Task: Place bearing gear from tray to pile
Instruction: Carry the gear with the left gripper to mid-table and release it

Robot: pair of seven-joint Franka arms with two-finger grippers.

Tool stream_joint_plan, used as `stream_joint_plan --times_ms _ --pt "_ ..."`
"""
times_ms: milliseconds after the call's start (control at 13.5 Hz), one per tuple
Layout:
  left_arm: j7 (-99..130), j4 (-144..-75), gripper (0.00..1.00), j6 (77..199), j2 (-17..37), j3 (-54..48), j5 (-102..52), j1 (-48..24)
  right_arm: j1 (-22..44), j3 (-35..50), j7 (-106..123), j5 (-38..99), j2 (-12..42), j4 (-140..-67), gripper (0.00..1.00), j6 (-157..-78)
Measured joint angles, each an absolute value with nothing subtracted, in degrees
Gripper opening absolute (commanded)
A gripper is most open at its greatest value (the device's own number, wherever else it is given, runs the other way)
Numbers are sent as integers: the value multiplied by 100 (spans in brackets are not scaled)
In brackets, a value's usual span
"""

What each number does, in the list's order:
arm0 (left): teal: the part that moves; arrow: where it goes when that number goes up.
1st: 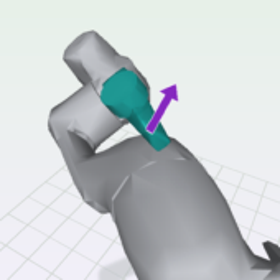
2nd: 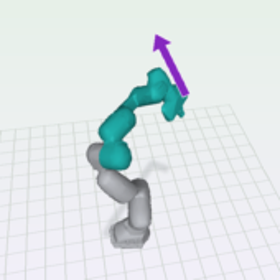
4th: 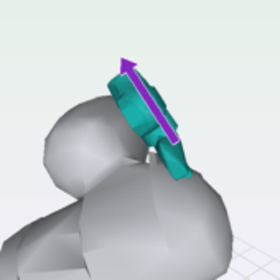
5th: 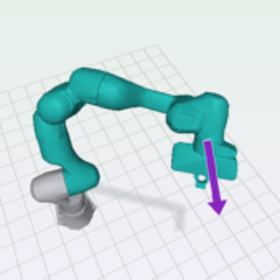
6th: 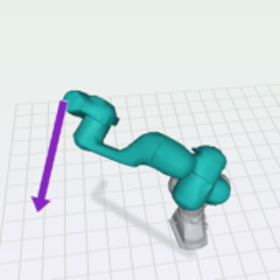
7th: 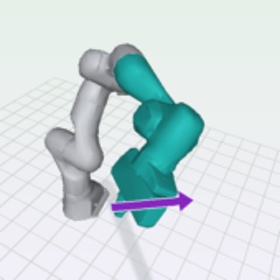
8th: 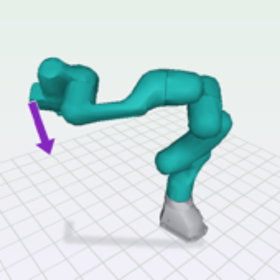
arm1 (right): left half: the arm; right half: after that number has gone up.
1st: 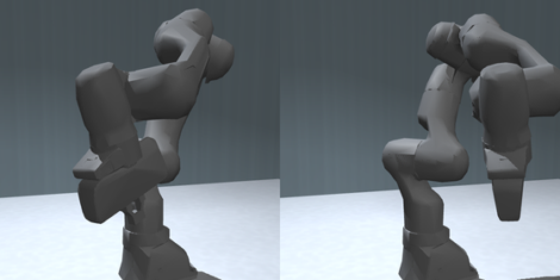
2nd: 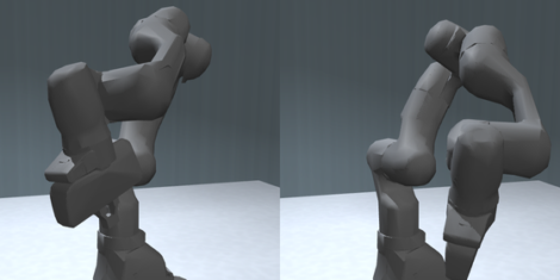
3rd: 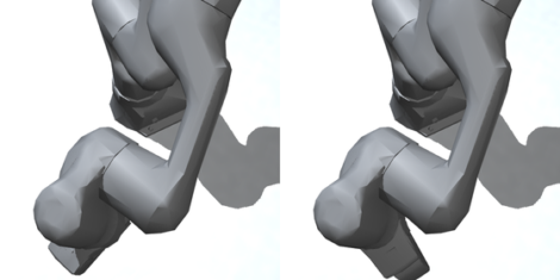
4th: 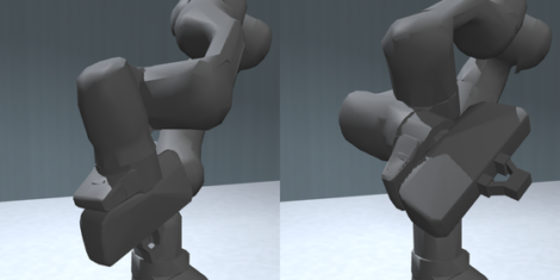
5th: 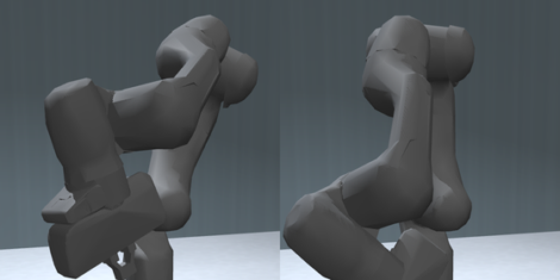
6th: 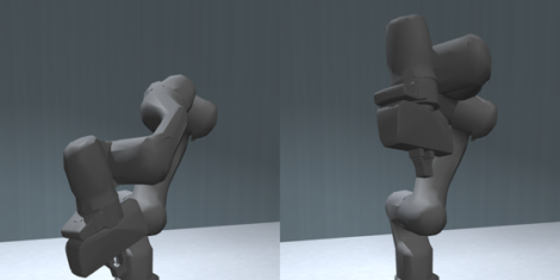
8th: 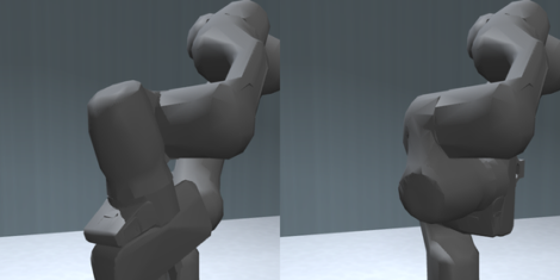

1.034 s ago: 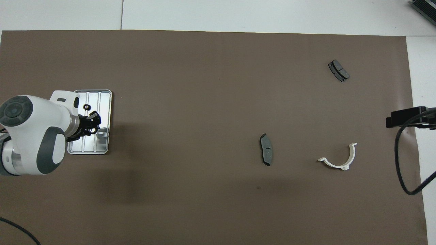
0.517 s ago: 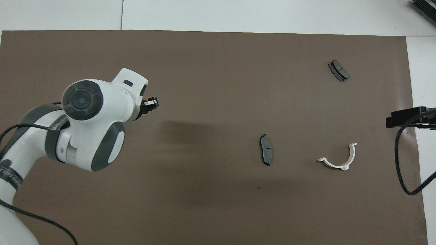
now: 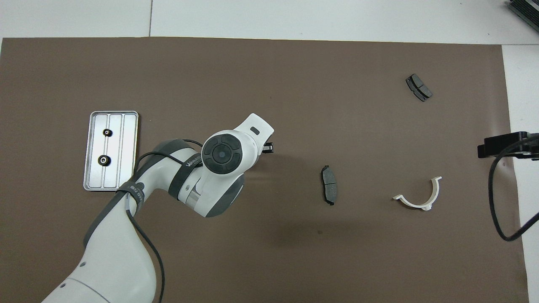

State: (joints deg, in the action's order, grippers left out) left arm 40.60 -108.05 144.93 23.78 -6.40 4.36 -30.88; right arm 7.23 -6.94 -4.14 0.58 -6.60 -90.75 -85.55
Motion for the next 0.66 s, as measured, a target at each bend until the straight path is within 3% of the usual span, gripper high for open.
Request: stream_joint_plan --times_ms 74,369,665 --pt "4066 -10745 100 14553 2489 -633 436 -3109 711 -718 -414 58 -660 -9075 100 -8555" --pt "4071 -10483 100 14034 2471 -504 436 -3056 663 -757 -414 58 -665 -9083 100 -8555" --pt "3596 -10315 100 12929 1583 -440 443 -2110 379 -772 -158 58 -700 -9110 100 -8458"
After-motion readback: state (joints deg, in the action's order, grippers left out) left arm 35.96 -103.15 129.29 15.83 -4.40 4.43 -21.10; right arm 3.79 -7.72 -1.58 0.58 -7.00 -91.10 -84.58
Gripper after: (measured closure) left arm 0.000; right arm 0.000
